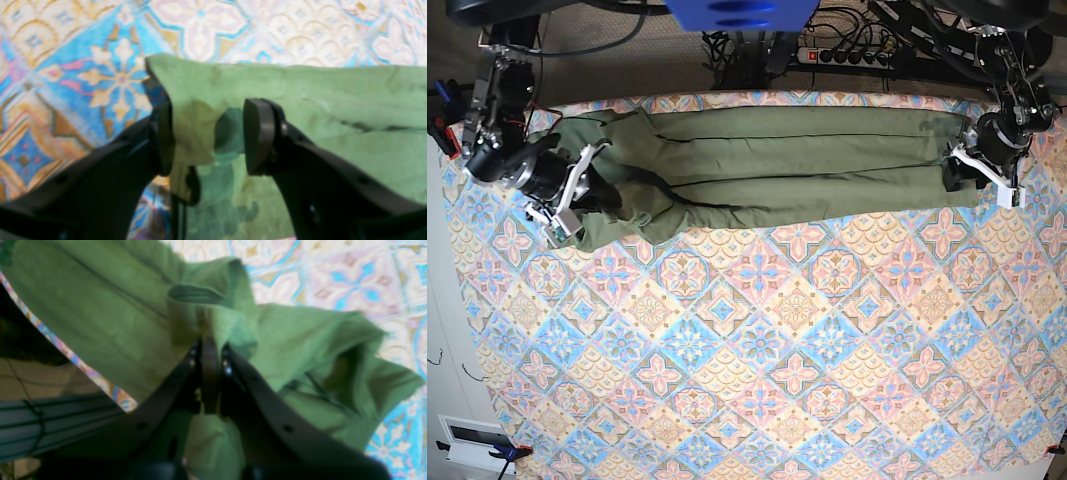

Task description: Layout the t-shirt on the table in an organized manner, then fold the t-shirt properly

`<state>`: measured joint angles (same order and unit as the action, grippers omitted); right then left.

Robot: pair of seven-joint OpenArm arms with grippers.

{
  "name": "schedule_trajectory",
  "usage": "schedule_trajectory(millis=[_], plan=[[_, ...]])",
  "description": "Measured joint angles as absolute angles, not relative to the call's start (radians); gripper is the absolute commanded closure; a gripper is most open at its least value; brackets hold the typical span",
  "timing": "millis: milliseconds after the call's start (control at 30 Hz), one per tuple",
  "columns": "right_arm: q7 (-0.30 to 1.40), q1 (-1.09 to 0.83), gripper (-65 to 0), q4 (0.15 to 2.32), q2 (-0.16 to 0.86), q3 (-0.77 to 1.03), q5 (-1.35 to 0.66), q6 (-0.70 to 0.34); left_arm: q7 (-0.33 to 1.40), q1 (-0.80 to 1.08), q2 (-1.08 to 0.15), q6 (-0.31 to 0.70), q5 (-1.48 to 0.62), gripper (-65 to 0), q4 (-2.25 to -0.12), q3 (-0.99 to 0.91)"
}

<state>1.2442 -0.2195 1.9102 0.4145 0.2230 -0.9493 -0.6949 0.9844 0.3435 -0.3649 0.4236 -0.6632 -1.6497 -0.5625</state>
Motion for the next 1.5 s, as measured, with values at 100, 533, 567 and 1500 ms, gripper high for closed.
schedule_trajectory(millis=[100,533,567,1500], plan=[[1.243,-0.250,-0.9,1.916,0.439,0.260,-1.024,-0.695,0.985,0.343,-0.363,0.427,-0.667,-30.9,-1.649,-0.574],[1.272,-0.282,-1.1,1.911,0.443,0.219,-0.981,-0.695,0.985,0.348,-0.363,0.425,-0.664,-30.9,-1.649,-0.638],[1.269,-0.281,-1.1,1.911,0.441,0.204,-0.949,-0.696,0.985,0.348,-0.363,0.425,-0.664,-30.9,-1.649,-0.637],[1.258,-0.280,-24.4,1.913,0.385,0.406,-0.716,-0.696,1.250,0.315,-0.439,0.430,-0.674,-61.1,-1.648,-0.698]])
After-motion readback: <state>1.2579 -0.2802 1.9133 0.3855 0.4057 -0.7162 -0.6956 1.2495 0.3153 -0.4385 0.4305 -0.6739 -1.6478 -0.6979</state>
